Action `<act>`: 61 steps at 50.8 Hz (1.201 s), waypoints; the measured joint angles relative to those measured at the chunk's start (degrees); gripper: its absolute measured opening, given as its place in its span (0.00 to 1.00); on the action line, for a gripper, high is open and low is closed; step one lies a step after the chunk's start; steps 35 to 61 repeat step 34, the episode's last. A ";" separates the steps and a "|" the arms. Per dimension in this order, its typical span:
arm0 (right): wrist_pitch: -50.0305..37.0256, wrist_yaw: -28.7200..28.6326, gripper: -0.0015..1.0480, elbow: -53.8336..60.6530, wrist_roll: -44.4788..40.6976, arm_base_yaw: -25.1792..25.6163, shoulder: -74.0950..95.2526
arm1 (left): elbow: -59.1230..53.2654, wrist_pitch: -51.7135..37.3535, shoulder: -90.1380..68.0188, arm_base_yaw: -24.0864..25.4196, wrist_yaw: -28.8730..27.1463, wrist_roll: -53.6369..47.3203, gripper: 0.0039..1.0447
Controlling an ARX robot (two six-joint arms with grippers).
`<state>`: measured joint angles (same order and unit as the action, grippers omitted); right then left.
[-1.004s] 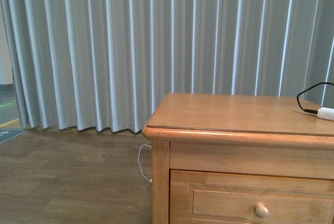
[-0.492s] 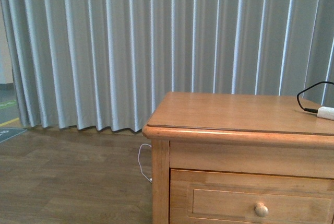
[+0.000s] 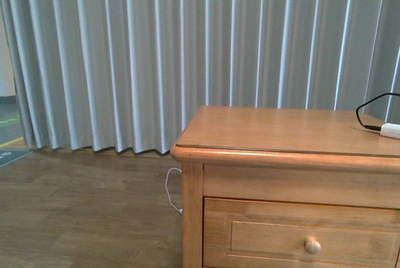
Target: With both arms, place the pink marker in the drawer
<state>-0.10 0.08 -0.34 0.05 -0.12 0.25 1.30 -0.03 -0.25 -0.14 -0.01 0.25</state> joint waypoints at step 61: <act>0.00 0.00 0.91 0.00 0.04 0.00 0.00 | 0.00 0.00 0.00 0.00 0.00 -0.02 0.94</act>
